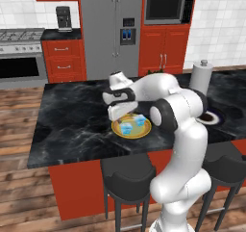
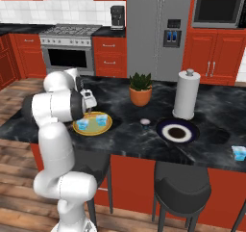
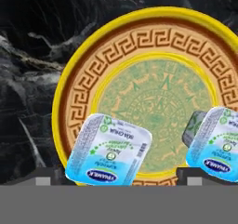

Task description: Place two yogurt containers on each plate.

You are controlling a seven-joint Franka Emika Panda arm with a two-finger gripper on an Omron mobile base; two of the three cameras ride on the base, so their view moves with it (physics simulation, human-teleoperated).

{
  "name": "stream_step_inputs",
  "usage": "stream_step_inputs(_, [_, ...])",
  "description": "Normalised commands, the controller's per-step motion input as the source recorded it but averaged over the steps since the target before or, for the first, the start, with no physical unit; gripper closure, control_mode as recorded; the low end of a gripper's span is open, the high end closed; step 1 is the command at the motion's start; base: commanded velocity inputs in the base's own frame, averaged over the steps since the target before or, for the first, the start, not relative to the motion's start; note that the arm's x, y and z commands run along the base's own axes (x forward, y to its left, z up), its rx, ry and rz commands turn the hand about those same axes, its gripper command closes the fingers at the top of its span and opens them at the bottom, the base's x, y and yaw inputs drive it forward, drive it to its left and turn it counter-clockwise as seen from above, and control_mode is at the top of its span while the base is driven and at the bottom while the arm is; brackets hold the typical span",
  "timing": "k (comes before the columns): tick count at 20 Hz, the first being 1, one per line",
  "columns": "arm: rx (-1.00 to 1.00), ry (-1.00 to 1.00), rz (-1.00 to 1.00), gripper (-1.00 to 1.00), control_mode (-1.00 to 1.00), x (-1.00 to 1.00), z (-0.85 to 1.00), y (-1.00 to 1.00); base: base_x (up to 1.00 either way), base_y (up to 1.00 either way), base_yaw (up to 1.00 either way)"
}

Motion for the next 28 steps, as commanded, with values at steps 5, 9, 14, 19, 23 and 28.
stream_step_inputs(5, [0.03, -0.15, -0.05, -1.00, -1.00, -0.19, 0.52, -0.17, 0.00, 0.00, 0.00])
stream_step_inputs(9, [0.20, -0.05, -0.15, -1.00, -1.00, -0.36, 0.34, -0.60, 0.00, 0.00, 0.00])
stream_step_inputs(14, [0.28, -0.02, -0.22, -1.00, -1.00, -0.35, 0.32, -0.63, 0.00, 0.00, 0.00])
stream_step_inputs(19, [0.22, -0.01, -0.23, -1.00, -1.00, -0.21, 0.33, -0.69, 0.00, 0.00, 0.00])
stream_step_inputs(23, [0.21, 0.00, -0.30, -1.00, -1.00, -0.07, 0.27, -0.73, 0.00, 0.00, 0.00])
stream_step_inputs(28, [0.13, 0.00, -0.27, -1.00, -1.00, -0.01, 0.11, -0.65, 0.00, 0.00, 0.00])
